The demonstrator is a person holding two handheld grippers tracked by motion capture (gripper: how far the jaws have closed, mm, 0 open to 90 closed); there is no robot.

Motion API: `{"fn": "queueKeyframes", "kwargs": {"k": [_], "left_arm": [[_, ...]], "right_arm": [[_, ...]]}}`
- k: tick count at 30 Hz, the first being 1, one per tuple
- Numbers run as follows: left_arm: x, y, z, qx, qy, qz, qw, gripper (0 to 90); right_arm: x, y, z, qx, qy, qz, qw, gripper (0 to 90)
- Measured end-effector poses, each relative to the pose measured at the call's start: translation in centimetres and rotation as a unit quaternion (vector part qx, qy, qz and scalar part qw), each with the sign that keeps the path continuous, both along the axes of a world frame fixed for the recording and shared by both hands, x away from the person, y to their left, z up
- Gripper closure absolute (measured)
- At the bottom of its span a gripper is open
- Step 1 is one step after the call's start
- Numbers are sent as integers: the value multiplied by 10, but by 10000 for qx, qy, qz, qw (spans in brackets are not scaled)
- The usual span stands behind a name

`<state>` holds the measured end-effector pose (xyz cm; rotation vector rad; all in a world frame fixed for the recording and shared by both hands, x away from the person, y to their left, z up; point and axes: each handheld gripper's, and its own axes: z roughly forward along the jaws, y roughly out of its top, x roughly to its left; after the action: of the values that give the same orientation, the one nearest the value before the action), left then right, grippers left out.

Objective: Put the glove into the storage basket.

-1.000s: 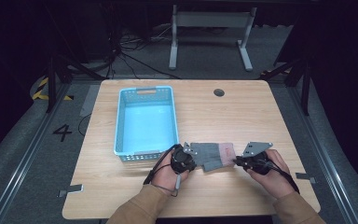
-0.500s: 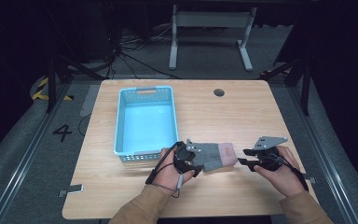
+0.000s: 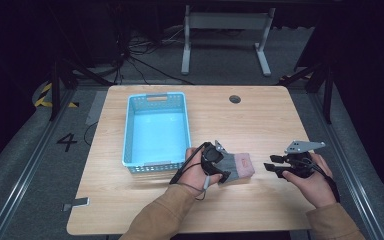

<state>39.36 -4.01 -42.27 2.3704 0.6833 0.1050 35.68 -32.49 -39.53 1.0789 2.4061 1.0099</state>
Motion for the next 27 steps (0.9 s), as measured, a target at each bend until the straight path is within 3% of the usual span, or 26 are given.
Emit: {"fn": "queueKeyframes", "kwargs": {"k": [4, 9, 14, 21, 27], "left_arm": [[8, -10, -6, 112, -31, -115, 9999, 271], [14, -18, -14, 403, -72, -244, 9989, 256], [16, -24, -13, 413, -202, -315, 9984, 235], [19, -26, -17, 455, -209, -253, 9984, 191], [22, -27, -21, 487, 11, -150, 9987, 156]], "right_arm": [[0, 0, 0, 26, -15, -6, 10000, 576], [0, 0, 2, 154, -105, -81, 9998, 572], [0, 0, 1, 186, -96, -78, 9998, 565], [1, -1, 0, 254, 8, -147, 9996, 550], [2, -3, -4, 345, 166, -245, 9990, 548]]}}
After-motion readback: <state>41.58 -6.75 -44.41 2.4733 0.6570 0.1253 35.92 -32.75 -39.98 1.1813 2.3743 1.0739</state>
